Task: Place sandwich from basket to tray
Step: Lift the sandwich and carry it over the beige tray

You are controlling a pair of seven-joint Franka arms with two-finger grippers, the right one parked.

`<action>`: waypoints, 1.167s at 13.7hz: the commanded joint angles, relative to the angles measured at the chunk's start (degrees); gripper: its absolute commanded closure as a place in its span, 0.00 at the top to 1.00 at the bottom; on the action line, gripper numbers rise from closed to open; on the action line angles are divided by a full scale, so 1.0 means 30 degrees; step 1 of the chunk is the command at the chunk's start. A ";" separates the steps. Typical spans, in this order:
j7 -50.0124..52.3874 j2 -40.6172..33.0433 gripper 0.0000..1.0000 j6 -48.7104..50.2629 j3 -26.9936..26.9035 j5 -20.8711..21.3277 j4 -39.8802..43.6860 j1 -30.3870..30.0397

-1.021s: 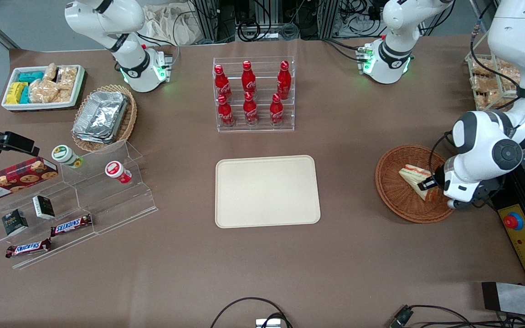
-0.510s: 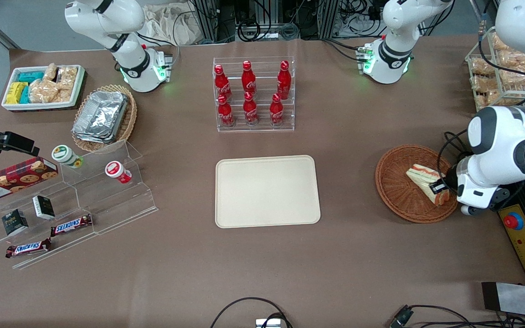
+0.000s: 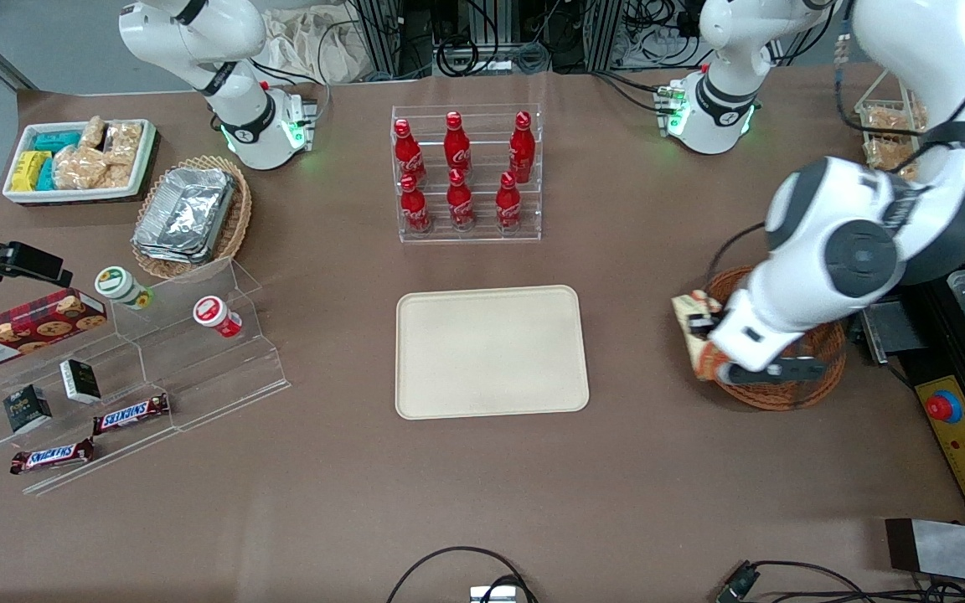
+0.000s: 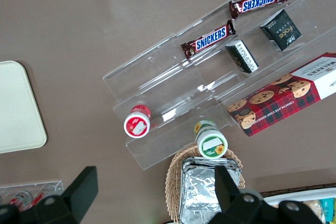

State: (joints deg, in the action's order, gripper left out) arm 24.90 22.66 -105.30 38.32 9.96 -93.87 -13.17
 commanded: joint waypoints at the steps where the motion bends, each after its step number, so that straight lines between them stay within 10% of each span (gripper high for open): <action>1: -0.0099 0.2635 0.00 0.0470 -0.0089 0.0342 0.1464 0.1776; 10: 0.4734 0.7973 0.00 -0.2108 -0.0587 0.1895 0.2520 0.5794; 11: 0.4941 0.8033 0.08 -0.1992 -0.0587 0.1895 0.2461 0.5883; 12: 0.5233 0.8178 0.54 -0.1991 -0.0587 0.1750 0.2461 0.5971; 14: 0.5440 0.8238 1.00 -0.1903 -0.0587 0.1691 0.2461 0.5972; 16: 0.5471 0.8122 1.00 -0.1903 -0.0557 0.1573 0.2606 0.5943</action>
State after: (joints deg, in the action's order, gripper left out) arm 40.06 46.97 -112.34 36.89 14.59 -88.04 3.97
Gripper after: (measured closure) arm 0.551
